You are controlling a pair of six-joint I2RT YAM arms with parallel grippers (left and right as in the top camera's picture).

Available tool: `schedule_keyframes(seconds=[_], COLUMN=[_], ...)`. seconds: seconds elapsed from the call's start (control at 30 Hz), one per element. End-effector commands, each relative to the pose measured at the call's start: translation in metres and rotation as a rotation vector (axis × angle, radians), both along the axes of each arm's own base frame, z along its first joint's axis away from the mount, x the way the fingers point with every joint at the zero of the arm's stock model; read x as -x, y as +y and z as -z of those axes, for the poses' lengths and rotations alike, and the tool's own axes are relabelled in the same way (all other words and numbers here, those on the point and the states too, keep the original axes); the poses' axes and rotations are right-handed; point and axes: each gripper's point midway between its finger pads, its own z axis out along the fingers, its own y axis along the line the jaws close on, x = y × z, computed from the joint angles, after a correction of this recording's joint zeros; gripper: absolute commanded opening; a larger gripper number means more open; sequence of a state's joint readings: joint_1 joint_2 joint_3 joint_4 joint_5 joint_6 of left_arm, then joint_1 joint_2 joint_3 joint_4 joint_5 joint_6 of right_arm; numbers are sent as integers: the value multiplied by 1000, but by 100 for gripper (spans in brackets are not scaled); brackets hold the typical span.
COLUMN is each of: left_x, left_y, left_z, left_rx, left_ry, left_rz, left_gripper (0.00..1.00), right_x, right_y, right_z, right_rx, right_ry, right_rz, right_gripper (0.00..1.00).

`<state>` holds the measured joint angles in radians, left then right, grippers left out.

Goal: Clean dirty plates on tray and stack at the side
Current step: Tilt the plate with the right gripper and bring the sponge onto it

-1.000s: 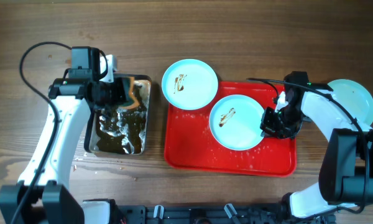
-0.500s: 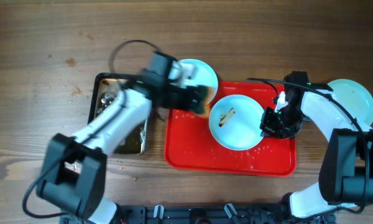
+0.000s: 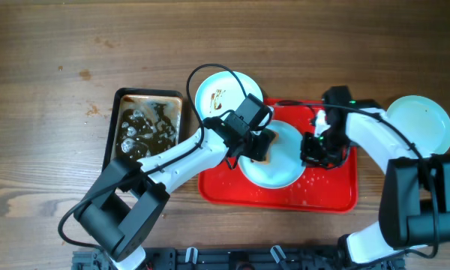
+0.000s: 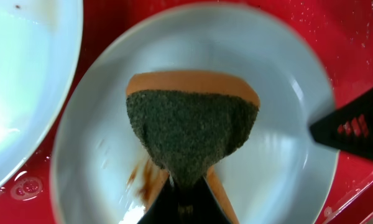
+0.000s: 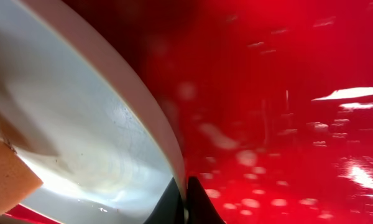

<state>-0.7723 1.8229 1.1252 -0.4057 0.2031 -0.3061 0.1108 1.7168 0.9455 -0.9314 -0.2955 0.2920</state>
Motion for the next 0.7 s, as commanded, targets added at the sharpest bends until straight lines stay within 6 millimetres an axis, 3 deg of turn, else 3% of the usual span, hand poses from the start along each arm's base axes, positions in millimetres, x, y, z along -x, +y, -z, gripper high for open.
schedule_keyframes(seconds=[0.0,0.1,0.27,0.33,0.37,0.5,0.57,0.67], left_x=[-4,2,17,11,3,-18,-18,-9], left_y=[1,-2,-4,19,40,98,111,115], left_z=[4,9,37,52,58,52,49,51], left_rx=[-13,-12,-73,-210,-322,-606,-673,-692], left_ry=[-3,27,75,28,-28,-190,-210,-171], left_rz=[-25,-39,-31,-76,-110,-201,-212,-189], left_gripper=[4,4,4,4,4,4,4,4], right_x=[2,2,2,2,3,4,4,4], right_y=[15,20,20,20,20,19,19,19], right_z=[1,1,1,1,1,1,1,1], right_rx=[-2,0,0,1,1,2,3,5], right_ry=[2,1,0,2,5,11,12,15], right_rz=[-2,0,1,1,1,0,3,18], right_gripper=[4,4,4,4,4,4,4,4])
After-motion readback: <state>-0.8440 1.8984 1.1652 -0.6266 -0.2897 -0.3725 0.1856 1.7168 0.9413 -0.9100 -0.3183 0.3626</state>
